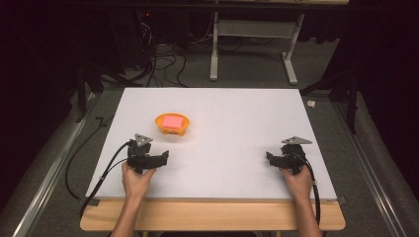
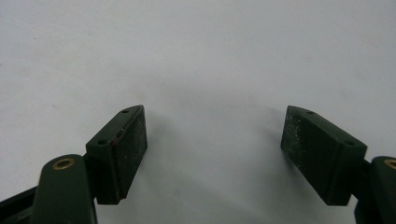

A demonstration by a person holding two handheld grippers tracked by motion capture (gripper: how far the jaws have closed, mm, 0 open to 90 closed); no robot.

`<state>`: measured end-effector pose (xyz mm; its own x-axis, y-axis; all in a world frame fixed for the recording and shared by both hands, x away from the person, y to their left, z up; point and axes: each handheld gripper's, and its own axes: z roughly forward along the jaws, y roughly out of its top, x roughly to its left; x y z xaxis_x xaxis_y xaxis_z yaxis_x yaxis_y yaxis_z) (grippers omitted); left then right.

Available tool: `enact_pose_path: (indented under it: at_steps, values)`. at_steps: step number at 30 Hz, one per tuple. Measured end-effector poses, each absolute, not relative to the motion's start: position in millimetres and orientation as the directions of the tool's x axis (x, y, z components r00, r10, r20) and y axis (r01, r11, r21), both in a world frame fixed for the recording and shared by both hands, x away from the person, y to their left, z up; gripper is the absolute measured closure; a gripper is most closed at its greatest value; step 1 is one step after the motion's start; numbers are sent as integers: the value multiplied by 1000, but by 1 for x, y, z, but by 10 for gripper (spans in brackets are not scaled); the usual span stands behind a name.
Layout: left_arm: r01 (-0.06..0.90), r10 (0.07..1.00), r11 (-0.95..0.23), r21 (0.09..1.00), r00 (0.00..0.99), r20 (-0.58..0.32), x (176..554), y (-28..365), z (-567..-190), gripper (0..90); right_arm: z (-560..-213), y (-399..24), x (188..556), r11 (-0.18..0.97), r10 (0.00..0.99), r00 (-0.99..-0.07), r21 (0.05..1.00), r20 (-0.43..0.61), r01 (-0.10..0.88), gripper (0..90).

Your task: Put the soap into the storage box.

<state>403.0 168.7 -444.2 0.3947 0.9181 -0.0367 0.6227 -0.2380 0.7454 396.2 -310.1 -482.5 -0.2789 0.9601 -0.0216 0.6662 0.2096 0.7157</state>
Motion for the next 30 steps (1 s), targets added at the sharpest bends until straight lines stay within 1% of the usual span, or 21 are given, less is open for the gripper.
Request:
enact_pose_path:
  at_steps: [5, 18, 25, 30]
  values:
    - [641, 917, -234, 731, 396, -53, 406, 168, -453, 156, -483, -310, 396, 210, 960, -279, 716, -22, 666, 231]
    - [666, 912, -273, 695, 408, -33, 416, 164, -474, 156, -483, -310, 396, 210, 960, -279, 716, -22, 666, 231]
    - [662, 910, -270, 699, 413, -40, 419, 165, -481, 156, -483, -310, 396, 210, 960, -279, 716, -22, 666, 231]
    - [653, 909, -281, 703, 417, -24, 419, 164, -484, 154, -483, -310, 396, 210, 960, -279, 716, -22, 666, 231]
